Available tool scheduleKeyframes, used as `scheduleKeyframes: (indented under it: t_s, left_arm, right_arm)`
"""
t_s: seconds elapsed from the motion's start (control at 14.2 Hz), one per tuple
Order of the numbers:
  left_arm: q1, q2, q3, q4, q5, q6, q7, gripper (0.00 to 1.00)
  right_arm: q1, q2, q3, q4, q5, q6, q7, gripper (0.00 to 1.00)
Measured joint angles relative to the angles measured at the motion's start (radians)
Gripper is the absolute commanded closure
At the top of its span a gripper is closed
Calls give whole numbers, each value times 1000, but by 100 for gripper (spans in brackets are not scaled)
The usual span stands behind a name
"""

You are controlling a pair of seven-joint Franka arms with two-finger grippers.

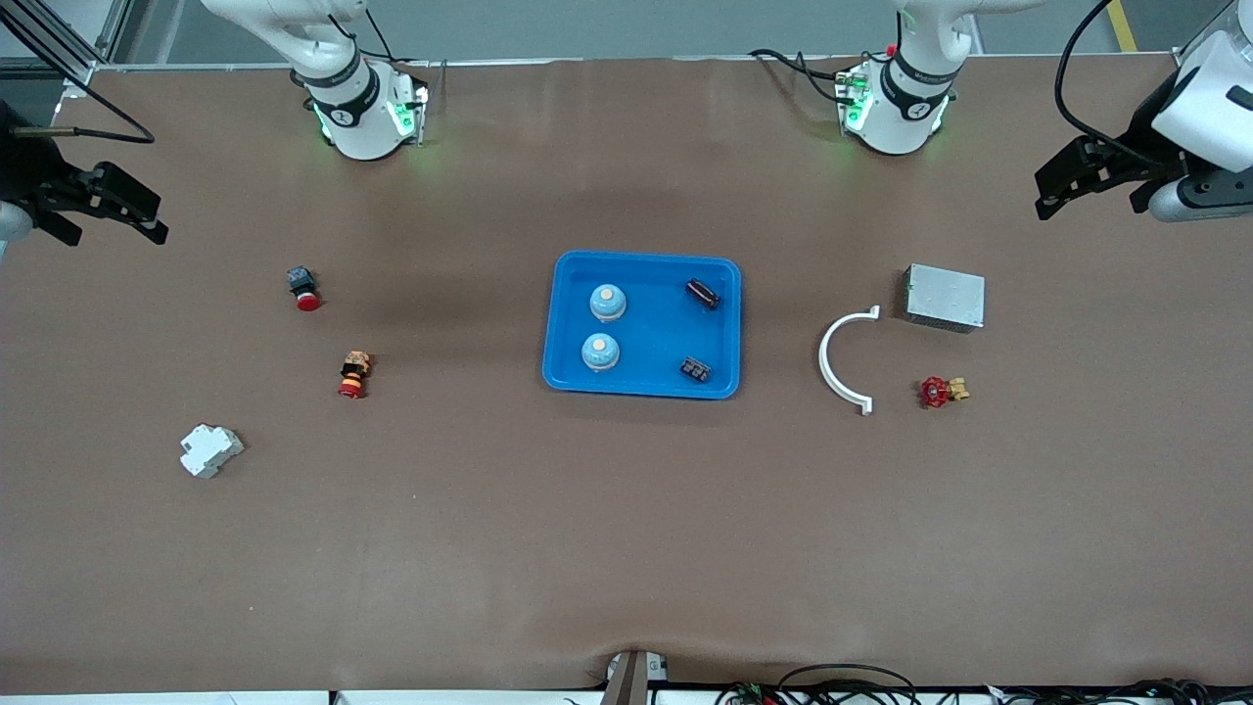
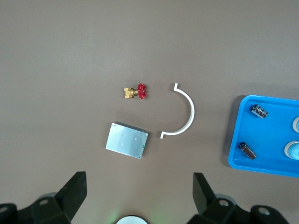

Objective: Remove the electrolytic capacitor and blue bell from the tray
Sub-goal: 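Reach the right gripper to a bell while the left gripper reaches a capacitor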

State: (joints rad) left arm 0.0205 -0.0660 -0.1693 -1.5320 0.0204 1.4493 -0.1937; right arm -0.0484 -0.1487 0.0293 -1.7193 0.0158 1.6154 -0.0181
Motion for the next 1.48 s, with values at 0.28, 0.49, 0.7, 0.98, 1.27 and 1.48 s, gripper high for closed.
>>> scheduleKeyframes:
  t_s: [0.28, 0.49, 0.7, 0.98, 1.27, 1.48]
  left_arm:
    - [0, 1, 0, 0, 0, 0, -1, 0]
    - [-1, 1, 0, 0, 0, 0, -2, 0]
    - [-1, 15, -1, 0, 0, 1, -2, 0]
    - [-9, 56, -54, -3, 0, 31, -80, 0]
    - [-22, 97, -160, -42, -10, 125, -275, 0]
    - [-25, 153, -221, -52, -12, 181, -347, 0]
  right_arm:
    - [0, 6, 0, 9, 0, 0, 4, 0]
    - [0, 10, 0, 9, 2, 0, 22, 0]
    - [34, 14, 2, 9, 9, -3, 157, 0]
    - [188, 21, 8, 5, 34, -15, 502, 0]
    - [381, 48, 13, -23, 44, 29, 887, 0]
    - [517, 108, 13, -32, 45, 102, 1135, 0]
